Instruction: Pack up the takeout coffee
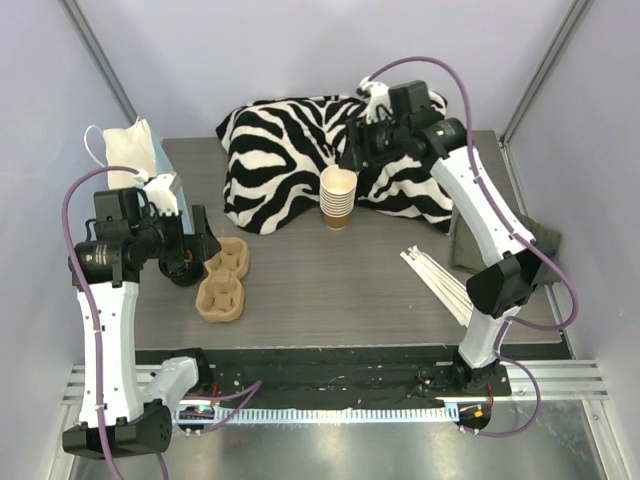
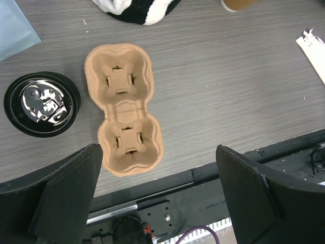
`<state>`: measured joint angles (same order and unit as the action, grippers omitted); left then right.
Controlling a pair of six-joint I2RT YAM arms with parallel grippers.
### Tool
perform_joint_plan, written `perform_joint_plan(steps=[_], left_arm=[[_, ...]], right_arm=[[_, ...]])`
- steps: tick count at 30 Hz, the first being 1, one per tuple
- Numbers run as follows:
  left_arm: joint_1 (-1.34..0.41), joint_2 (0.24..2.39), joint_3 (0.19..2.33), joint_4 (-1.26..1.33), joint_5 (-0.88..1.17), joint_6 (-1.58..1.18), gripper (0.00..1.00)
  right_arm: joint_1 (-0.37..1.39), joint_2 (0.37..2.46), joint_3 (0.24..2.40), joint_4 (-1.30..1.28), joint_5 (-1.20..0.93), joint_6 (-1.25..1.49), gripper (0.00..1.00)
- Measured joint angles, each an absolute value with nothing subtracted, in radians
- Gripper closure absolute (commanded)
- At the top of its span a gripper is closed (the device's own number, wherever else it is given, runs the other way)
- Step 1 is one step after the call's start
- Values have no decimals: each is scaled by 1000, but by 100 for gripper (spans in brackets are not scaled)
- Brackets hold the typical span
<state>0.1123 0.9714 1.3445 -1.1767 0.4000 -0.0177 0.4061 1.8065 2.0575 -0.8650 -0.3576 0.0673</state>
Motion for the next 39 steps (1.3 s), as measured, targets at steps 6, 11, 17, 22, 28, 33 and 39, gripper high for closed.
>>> perform_joint_plan(steps=[6,11,17,22,28,33,39], left_arm=[[112,971,1345,-1166,404,-45,0],[112,962,1344,-1154,412,-50,0],[112,962,1343,-1140,432,-73,0],[112,962,1334,-1134,439,-80,0],[112,960,1325,-1133,439,-81,0],[112,960,1325,-1133,440,-92,0],[112,960,1324,-1133,440,-97,0]], right_arm=[[458,1827,1994,-851,-268,81,51],[447,1859,1980,-838,-199,86,54],[443,1893,1980,-830,-158,90,56],[443,1927,1980,-823,-140,92,60],[443,1954,1980,-823,-128,98,64],[443,1969,1987,-822,-120,104,73],[443,1982,1988,-818,-114,112,93]])
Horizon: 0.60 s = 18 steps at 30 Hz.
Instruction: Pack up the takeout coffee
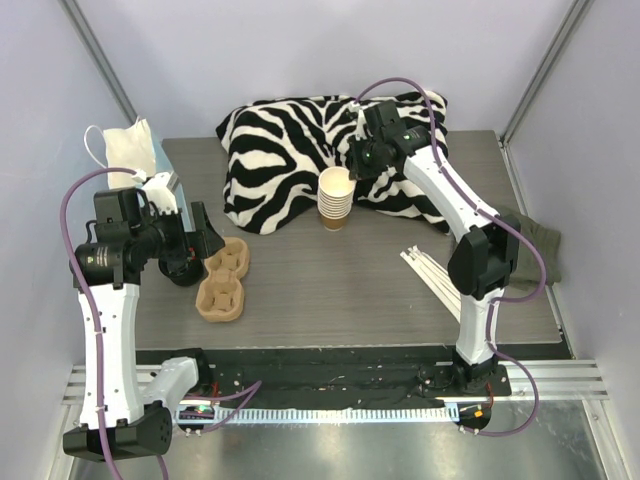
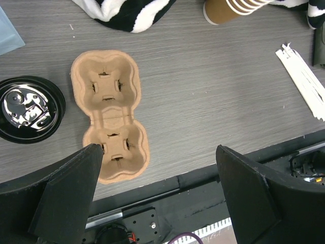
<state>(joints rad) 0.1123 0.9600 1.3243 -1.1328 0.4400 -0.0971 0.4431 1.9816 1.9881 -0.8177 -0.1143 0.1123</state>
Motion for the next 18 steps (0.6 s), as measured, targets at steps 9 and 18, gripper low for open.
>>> perform_joint_plan(steps=[9,18], left_arm=[[112,960,1319,-1129,441,-97,0],[112,965,1319,-1126,444,-97,0]], right_arm=[[443,1985,2009,-823,-115,144,99],[413,1985,2058,-828,-148,184,99]])
